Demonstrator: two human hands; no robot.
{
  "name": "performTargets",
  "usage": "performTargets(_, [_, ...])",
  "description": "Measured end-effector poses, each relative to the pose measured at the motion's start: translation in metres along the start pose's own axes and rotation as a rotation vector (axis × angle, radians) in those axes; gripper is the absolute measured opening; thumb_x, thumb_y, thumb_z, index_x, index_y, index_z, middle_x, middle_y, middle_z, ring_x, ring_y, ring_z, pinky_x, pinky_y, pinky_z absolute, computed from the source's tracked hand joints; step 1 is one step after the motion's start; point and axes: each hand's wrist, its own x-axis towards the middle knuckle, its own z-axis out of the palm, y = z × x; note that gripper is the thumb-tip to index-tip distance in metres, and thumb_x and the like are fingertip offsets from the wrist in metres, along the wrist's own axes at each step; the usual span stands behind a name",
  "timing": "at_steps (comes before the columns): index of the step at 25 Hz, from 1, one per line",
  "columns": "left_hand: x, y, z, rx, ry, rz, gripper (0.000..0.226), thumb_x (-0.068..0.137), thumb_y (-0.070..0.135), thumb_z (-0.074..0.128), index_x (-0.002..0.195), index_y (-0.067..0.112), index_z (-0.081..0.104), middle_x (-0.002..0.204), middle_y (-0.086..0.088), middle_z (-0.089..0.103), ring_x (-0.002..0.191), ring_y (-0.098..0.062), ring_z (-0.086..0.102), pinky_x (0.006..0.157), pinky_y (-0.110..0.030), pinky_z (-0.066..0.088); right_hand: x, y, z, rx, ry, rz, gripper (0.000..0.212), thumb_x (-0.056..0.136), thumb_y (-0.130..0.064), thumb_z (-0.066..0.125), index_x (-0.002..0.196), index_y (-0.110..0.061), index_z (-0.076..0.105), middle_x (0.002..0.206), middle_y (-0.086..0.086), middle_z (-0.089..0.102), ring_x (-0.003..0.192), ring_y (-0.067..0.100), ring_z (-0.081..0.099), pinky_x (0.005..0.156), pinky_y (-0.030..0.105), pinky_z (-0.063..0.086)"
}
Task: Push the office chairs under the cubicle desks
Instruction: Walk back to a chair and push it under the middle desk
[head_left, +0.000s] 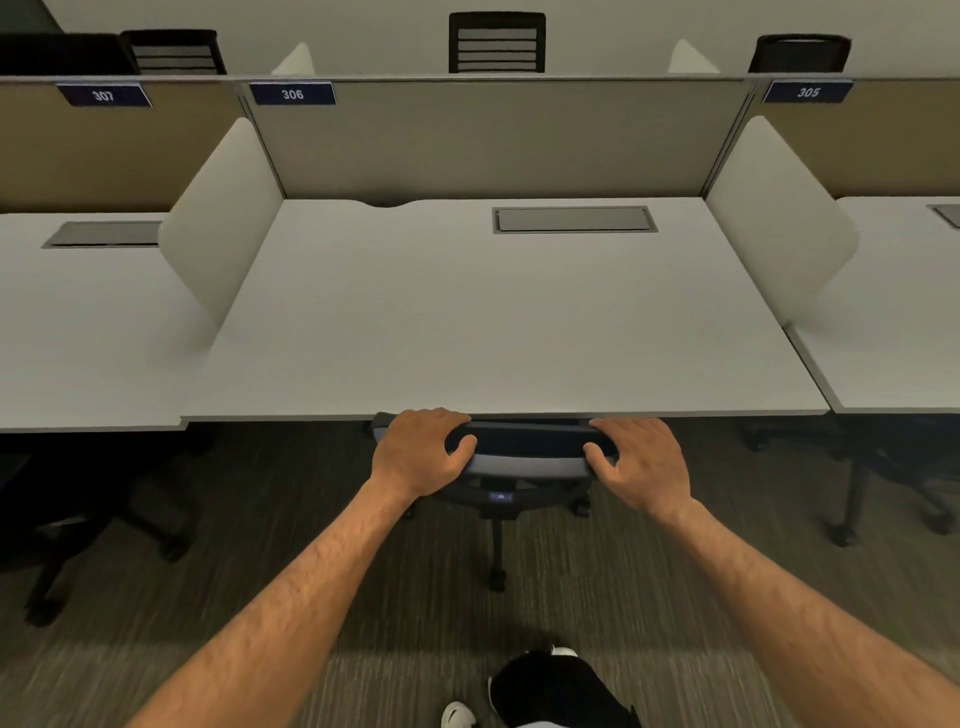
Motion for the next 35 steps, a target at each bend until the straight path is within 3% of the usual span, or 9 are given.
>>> performTargets(17, [0.048, -0.001, 0.011, -0.035, 0.084, 0.024, 0.048, 0.093, 0.055, 0.048, 0.12, 0.022, 0.071, 0.108, 0.004, 0.075, 0.093, -0.015, 0.07, 0.08, -0.033, 0.055, 0.051, 0.037, 0.009, 0.008, 0.032, -0.03, 0.057, 0.092, -0.056, 0.04, 0.115, -0.016, 0.073, 0.105, 0.003, 0.076, 0.095, 0.024, 0.069, 0.089, 0.044, 0.052])
performTargets(25, [0.049, 0.002, 0.011, -0.017, 0.051, -0.026, 0.049, 0.094, 0.056, 0.045, 0.12, 0.023, 0.07, 0.108, 0.006, 0.074, 0.094, -0.013, 0.067, 0.081, -0.03, 0.053, 0.053, 0.038, 0.007, 0.021, 0.003, -0.052, 0.058, 0.092, -0.058, 0.038, 0.118, -0.017, 0.071, 0.105, 0.001, 0.075, 0.093, 0.021, 0.067, 0.088, 0.044, 0.051])
performTargets(30, [0.044, 0.012, 0.01, 0.039, 0.024, -0.143, 0.049, 0.098, 0.054, 0.041, 0.128, 0.025, 0.067, 0.121, 0.006, 0.071, 0.107, -0.015, 0.065, 0.098, -0.036, 0.048, 0.055, 0.036, -0.004, -0.047, -0.126, -0.09, 0.065, 0.094, -0.062, 0.025, 0.13, -0.022, 0.063, 0.119, -0.001, 0.071, 0.101, 0.021, 0.064, 0.093, 0.042, 0.047])
performTargets(35, [0.029, 0.035, 0.021, 0.069, 0.074, -0.298, 0.05, 0.104, 0.045, 0.029, 0.139, 0.024, 0.057, 0.142, 0.001, 0.059, 0.133, -0.017, 0.048, 0.12, -0.042, 0.022, 0.056, 0.035, -0.017, -0.062, -0.261, -0.092, 0.069, 0.093, -0.065, 0.016, 0.135, -0.027, 0.055, 0.128, 0.002, 0.065, 0.111, 0.023, 0.059, 0.1, 0.046, 0.042])
